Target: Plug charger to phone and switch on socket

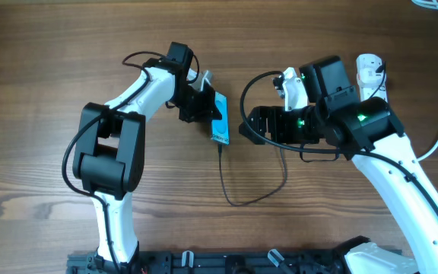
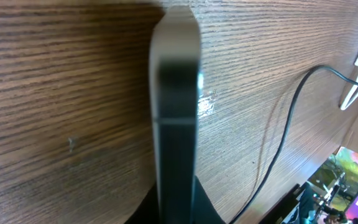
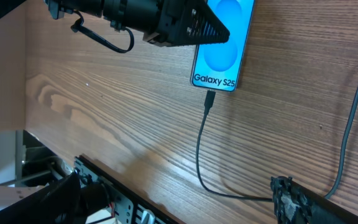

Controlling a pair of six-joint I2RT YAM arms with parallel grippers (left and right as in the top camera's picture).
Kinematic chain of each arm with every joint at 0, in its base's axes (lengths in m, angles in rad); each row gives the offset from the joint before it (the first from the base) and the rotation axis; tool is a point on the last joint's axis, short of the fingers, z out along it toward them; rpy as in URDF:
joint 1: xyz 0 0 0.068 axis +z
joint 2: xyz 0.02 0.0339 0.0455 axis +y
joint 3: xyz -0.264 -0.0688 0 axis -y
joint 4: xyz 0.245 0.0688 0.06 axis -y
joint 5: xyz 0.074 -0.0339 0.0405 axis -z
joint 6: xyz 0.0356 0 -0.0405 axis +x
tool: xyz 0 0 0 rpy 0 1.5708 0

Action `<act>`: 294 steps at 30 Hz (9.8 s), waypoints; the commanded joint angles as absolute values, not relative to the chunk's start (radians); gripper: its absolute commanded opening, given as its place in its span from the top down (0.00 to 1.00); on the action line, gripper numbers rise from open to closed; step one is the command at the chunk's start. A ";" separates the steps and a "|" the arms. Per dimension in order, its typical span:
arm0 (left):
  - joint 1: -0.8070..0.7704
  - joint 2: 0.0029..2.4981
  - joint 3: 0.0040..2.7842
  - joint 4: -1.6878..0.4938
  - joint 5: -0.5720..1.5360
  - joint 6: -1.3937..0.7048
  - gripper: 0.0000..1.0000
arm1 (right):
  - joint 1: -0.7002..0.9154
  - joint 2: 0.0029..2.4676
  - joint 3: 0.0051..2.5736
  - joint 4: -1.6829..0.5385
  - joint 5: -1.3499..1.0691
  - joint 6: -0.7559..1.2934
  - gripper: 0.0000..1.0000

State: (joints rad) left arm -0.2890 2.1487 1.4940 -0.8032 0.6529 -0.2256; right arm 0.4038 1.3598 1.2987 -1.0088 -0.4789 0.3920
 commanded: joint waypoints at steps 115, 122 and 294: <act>-0.036 1.572 1.605 -1.000 0.170 -0.224 0.00 | -0.390 2.197 1.623 -0.863 -0.105 0.522 0.00; -0.036 1.572 1.605 -1.000 0.170 -0.224 0.00 | -0.415 2.157 1.623 -0.950 -0.105 0.560 0.00; 0.012 0.086 0.171 -0.138 0.110 -0.214 0.00 | 0.062 0.005 0.005 0.006 0.001 -0.019 0.00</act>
